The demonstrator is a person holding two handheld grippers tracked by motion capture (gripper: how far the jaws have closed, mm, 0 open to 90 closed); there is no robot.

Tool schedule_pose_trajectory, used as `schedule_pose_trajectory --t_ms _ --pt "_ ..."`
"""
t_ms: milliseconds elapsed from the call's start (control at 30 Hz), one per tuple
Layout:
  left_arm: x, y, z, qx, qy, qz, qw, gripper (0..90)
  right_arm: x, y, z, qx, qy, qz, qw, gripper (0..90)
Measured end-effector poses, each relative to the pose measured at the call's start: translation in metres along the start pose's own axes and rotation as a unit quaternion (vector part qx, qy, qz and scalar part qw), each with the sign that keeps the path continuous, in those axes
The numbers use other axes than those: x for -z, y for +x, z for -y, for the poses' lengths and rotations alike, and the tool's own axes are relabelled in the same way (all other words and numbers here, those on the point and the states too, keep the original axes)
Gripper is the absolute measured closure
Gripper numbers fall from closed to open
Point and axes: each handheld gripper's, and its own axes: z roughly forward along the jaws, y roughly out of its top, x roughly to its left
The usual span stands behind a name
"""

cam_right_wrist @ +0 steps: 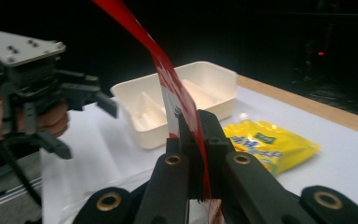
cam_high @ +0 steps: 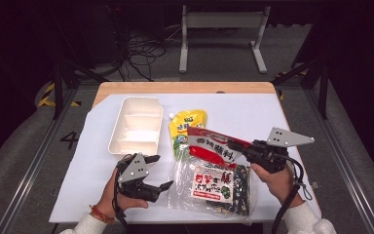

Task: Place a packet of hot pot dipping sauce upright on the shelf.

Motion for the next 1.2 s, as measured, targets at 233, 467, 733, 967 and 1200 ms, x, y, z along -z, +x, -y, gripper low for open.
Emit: schedule_pose_trajectory --t_ms 233,467,733,967,1200 --pt "-0.009 0.000 -0.008 0.004 -0.015 0.016 0.9998 15.8 -0.013 0.023 0.001 0.015 0.014 -0.047 0.9987 90.0" --pt "-0.017 0.004 -0.007 0.002 -0.017 0.025 0.9995 22.1 -0.023 0.034 0.004 0.021 0.023 -0.070 0.9971 90.0" --pt "-0.030 0.001 -0.011 0.001 -0.028 0.066 0.9974 28.2 -0.032 0.041 0.008 0.021 0.030 -0.087 0.9955 90.0" --pt "-0.031 0.005 -0.008 0.007 -0.065 0.086 0.9941 61.7 -0.035 0.041 0.011 0.014 0.026 -0.089 0.9956 90.0" --pt "-0.028 0.007 -0.009 0.000 -0.073 0.082 0.9940 89.7 -0.036 0.041 0.012 0.014 0.026 -0.082 0.9962 89.8"
